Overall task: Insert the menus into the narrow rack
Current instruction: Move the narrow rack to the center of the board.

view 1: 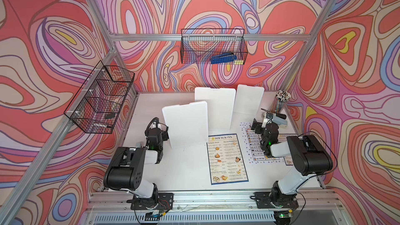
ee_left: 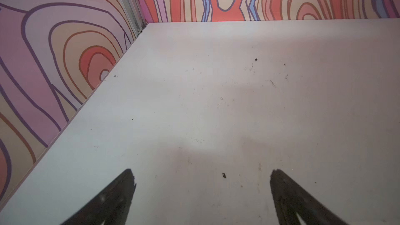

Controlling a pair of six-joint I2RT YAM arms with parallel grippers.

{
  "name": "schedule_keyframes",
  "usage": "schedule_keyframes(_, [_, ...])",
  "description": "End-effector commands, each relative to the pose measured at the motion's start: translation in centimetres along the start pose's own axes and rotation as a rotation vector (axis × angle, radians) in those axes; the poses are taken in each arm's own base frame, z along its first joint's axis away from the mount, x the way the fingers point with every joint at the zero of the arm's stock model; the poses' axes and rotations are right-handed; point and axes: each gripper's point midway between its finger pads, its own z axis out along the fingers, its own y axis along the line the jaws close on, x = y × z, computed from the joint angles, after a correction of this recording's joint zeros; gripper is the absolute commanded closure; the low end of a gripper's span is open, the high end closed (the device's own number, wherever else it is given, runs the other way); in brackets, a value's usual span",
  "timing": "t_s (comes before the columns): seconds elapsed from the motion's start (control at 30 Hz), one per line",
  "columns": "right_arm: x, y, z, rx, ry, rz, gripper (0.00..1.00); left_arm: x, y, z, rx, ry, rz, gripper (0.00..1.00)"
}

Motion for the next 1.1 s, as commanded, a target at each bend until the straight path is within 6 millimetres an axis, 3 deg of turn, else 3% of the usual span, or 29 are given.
schedule_keyframes(0.0, [-0.4, 0.3, 0.3, -0.001, -0.014, -0.005, 0.02, -1.4, 0.0, 0.3, -0.01, -0.048, -0.001, 0.01])
schedule_keyframes(0.5, [-0.5, 0.2, 0.2, -0.003, -0.016, -0.002, 0.02, -1.4, 0.0, 0.1, -0.012, -0.055, -0.003, 0.01])
schedule_keyframes(0.63, [-3.1, -2.0, -0.4, 0.123, 0.029, 0.036, 0.02, -2.5, 1.5, -1.8, -0.07, -0.118, -0.047, 0.01])
schedule_keyframes(0.7, [-3.0, -2.7, 0.0, 0.175, 0.093, 0.017, 0.02, -2.5, 2.0, -2.0, -0.091, -0.129, -0.065, 0.01])
schedule_keyframes(0.8, [-2.4, -0.7, 0.5, 0.059, 0.075, 0.011, 0.02, -2.6, 1.5, -1.5, -0.072, -0.107, -0.05, 0.01])
schedule_keyframes(0.9, [-5.0, -0.5, -1.1, 0.028, 0.005, 0.017, 0.02, -3.6, 2.0, -2.8, -0.086, -0.138, -0.055, 0.01])
schedule_keyframes(1.0, [-8.2, -4.1, -3.9, 0.211, -0.038, 0.186, 0.02, -5.6, 4.5, -5.9, -0.183, -0.172, -0.159, 0.01])
schedule_keyframes(1.07, [-10.1, -6.0, -6.1, 0.328, 0.032, 0.295, 0.02, -6.6, 6.2, -8.4, -0.249, -0.165, -0.259, 0.01])
